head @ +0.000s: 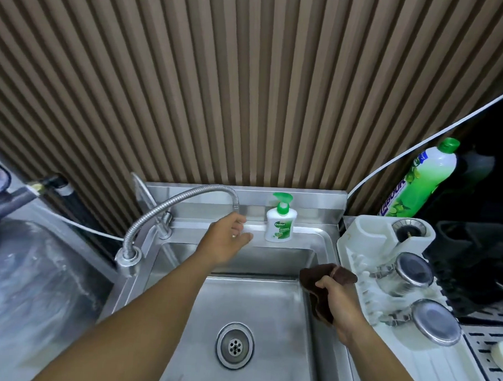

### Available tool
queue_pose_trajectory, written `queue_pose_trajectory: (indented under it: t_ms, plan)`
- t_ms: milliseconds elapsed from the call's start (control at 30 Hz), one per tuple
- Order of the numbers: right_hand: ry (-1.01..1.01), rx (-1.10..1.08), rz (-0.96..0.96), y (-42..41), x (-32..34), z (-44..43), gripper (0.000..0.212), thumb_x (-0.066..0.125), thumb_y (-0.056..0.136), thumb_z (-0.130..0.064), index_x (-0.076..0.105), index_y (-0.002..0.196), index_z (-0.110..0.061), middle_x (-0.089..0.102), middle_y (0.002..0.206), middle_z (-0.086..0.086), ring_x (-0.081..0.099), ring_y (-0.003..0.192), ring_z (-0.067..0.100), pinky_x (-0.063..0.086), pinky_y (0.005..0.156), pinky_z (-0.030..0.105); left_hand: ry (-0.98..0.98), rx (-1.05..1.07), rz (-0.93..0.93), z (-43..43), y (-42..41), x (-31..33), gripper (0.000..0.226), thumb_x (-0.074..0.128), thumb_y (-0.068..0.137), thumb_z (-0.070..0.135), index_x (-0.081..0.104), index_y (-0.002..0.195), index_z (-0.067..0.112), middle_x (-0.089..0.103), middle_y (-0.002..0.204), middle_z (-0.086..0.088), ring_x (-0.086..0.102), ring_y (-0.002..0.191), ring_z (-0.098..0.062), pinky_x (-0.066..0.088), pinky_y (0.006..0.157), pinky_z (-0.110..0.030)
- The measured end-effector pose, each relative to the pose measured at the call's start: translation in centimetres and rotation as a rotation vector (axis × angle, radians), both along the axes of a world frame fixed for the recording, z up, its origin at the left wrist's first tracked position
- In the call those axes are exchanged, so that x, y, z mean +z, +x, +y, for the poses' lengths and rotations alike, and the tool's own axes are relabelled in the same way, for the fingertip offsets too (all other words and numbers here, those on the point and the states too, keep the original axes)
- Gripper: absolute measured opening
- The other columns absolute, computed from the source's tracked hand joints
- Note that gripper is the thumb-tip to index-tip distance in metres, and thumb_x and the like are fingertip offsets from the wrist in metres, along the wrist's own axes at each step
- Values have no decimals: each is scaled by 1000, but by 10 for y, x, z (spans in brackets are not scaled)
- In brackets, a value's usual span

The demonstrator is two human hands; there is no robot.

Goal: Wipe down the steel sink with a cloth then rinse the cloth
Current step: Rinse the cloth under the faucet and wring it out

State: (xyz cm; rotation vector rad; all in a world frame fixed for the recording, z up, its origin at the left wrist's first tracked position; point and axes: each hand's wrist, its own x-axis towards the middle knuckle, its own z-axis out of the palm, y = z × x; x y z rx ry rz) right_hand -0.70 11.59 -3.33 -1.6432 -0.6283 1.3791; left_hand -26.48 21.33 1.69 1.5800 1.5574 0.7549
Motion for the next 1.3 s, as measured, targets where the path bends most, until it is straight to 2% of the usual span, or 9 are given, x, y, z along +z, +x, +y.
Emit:
queue_pose_trajectory:
  t_ms: [167,300,400,533,633,800,933,1067,1300]
  plan:
    - [17,49,8,-21,13,-11,14,57,86,-8,63,99,-10,62,79,13,54,66,23,40,53,24,195,93,121,-34,-21,40,11,73,83,40,62,84,37,67,83,15,60,75,-10,50,70,-27]
    - [33,49,-2,-43,27,-23,9,53,87,-7,58,94,-9,48,67,11,37,41,17,29,46,21,587,284,280,-62,-50,72,9,72,86,26,66,82,21,64,82,9,54,69,-9,44,67,-30]
    - [15,26,-4,-59,34,-34,11,53,86,-8,59,95,-10,44,69,12,34,49,19,25,51,28,842,456,294,-81,-74,93,16,74,84,25,66,89,12,61,88,0,57,73,-16,45,65,-31]
    - [50,12,-47,-86,38,-53,18,54,79,-11,61,95,-8,56,70,19,36,45,19,29,48,25,539,492,381,-97,-123,102,47,75,80,51,63,112,19,54,111,-1,64,85,-32,53,74,-41]
    - [52,12,-60,-108,42,-68,8,50,83,-4,51,85,-11,42,55,8,30,38,15,24,45,20,331,356,541,-101,-157,88,52,63,82,67,67,108,23,55,106,-2,65,93,-33,53,77,-40]
    - [49,-52,-104,-135,46,-88,13,52,85,-1,46,84,-13,40,59,6,34,46,18,27,43,22,363,161,435,-102,-178,64,28,60,95,42,68,87,16,58,79,-2,63,80,-31,48,66,-38]
    - [60,-26,-138,-141,50,-100,16,48,87,2,46,84,-13,40,58,6,33,47,18,28,46,24,416,126,375,-107,-168,60,32,60,96,34,56,72,13,54,72,-3,58,73,-33,48,64,-44]
    - [53,2,-139,-136,47,-101,12,46,85,0,47,83,-11,40,50,5,30,46,18,26,48,27,477,114,339,-116,-152,58,38,64,95,31,43,65,20,48,65,0,53,67,-30,31,60,-36]
    - [26,58,-111,-111,43,-102,18,46,84,0,39,91,-15,34,60,6,22,44,14,22,49,23,486,110,254,-136,-106,63,35,68,92,34,54,65,16,53,60,6,53,62,-20,44,61,-38]
